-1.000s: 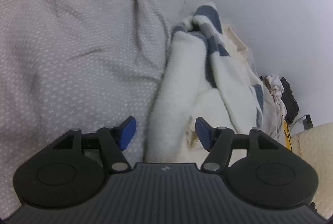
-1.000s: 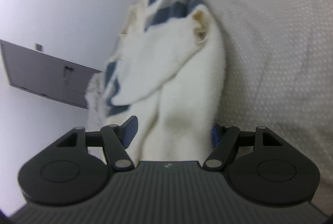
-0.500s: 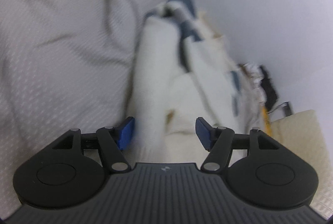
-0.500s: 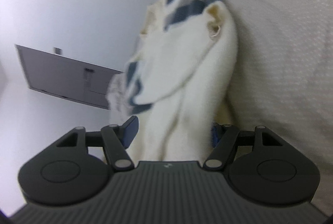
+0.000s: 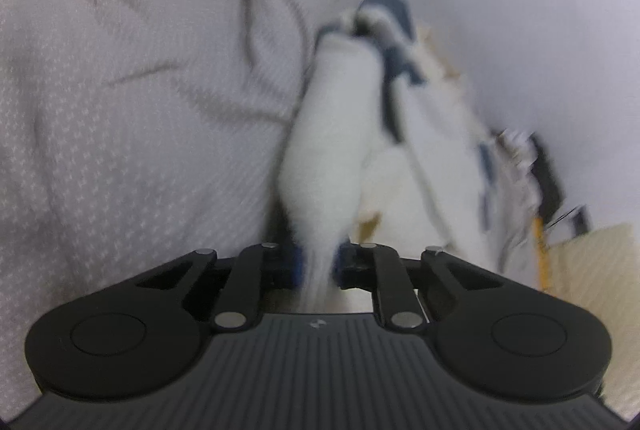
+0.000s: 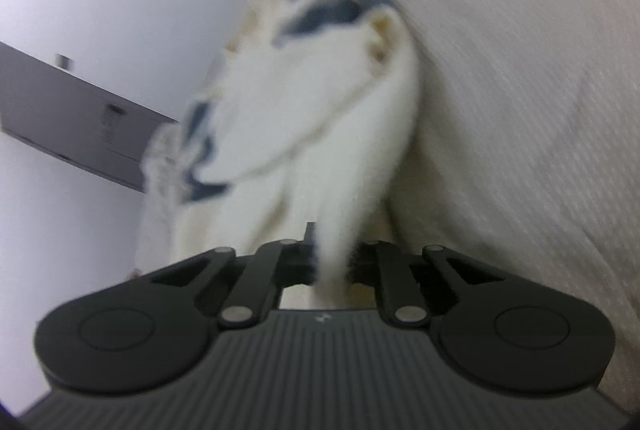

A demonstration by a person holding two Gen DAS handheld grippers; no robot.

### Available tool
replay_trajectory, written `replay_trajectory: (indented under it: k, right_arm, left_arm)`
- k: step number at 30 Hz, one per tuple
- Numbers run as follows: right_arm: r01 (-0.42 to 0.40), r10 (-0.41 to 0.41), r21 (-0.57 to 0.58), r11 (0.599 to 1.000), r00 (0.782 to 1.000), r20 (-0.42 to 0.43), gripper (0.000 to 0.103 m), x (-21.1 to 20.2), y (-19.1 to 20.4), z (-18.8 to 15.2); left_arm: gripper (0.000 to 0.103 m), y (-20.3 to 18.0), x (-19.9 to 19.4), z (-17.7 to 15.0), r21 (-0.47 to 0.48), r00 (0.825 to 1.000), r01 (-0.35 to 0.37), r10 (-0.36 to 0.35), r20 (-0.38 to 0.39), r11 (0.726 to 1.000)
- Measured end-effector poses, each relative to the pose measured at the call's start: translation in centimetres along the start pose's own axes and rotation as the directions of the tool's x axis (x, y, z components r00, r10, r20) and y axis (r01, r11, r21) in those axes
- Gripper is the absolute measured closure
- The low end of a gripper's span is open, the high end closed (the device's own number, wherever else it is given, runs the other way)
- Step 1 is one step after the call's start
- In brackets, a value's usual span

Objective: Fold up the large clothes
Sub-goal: 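Lift the hem with both grippers and fold it toward the collar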

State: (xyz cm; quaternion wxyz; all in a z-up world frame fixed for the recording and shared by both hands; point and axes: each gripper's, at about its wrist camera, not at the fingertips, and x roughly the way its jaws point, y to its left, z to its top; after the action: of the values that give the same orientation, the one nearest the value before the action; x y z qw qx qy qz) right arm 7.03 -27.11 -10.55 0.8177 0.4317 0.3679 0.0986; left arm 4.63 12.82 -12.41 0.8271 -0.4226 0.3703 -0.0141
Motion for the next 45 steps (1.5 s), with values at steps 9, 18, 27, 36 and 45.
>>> replay_trajectory:
  k: [9,18,27,36,45]
  right_arm:
    - [-0.25,0.251,-0.027,0.968,0.949,0.189,0.094,-5.5,1.0,1.4]
    - [-0.325,0.336,-0.087,0.942,0.905,0.26,0.094,-10.5,2.2,1.2]
    - [-0.356,0.391,-0.172,0.918,0.882,0.264,0.094,-15.9,3.9,-0.1]
    - [-0.371,0.415,-0.21,0.904,0.879,0.234,0.094,-21.4,4.8,-1.0]
    - [-0.321,0.362,-0.204,0.925,0.908,0.211,0.093,-23.9,4.4,-0.4]
  left_arm:
    - [0.089,-1.0,-5.2,0.7,0.021,0.962,0.243,-0.244,0.125,0.97]
    - [0.09,-1.3,-11.0,-1.0,0.05,0.913,0.374,-0.377,0.154,0.926]
    - [0.09,-3.3,-17.7,-3.5,0.144,0.882,0.423,-0.443,0.163,0.895]
    - [0.09,-5.3,-24.5,-6.9,0.175,0.885,0.414,-0.44,0.153,0.893]
    - [0.09,-8.3,-25.4,-7.5,0.189,0.883,0.422,-0.449,0.137,0.887]
